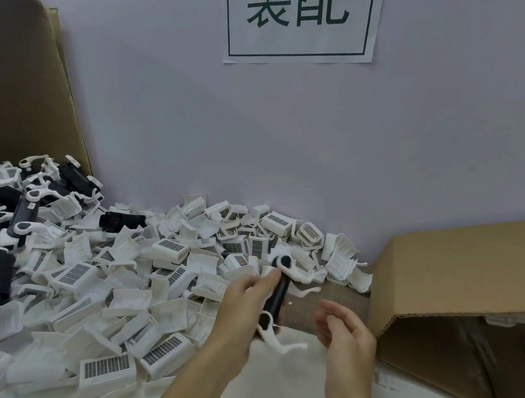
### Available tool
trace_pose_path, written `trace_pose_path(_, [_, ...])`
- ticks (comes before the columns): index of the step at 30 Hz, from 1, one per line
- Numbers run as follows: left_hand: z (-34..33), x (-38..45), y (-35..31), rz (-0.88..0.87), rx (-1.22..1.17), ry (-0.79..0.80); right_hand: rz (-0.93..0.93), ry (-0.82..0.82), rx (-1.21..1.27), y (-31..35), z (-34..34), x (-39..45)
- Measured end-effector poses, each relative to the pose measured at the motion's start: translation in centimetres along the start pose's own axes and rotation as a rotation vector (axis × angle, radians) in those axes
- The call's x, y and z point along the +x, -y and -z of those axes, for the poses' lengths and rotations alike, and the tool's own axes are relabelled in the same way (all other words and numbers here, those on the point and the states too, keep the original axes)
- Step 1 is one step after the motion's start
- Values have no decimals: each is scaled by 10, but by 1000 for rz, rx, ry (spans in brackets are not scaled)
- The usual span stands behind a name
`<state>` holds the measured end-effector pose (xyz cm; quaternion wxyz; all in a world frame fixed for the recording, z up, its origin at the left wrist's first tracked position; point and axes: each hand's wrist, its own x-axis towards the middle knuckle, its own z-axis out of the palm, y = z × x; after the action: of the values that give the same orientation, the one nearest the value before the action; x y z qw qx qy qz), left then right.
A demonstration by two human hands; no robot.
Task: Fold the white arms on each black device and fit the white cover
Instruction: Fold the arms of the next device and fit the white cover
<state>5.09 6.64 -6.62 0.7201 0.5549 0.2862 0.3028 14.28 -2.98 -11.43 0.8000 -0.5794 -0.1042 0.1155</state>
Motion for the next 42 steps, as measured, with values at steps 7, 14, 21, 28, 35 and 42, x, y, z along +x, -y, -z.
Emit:
trace_pose_path(7, [9,-9,-8,263,-727,508,-2,15,3,2,1,-2])
trace_pose_path(14, [12,-6,-3,290,-731,541,-3,15,1,2,1,-2])
trace_pose_path(21, [13,-4,-1,278,-701,560,5,15,-18,4,1,-4])
trace_pose_path(28, [17,-3,-2,136,-600,732,4,17,-38,4,1,-4])
trace_pose_path(35, [15,-7,-2,-23,-582,903,1,26,-52,4,1,-4])
trace_pose_path(42, [16,-7,-3,-32,-574,916,10,26,-53,5,1,-4])
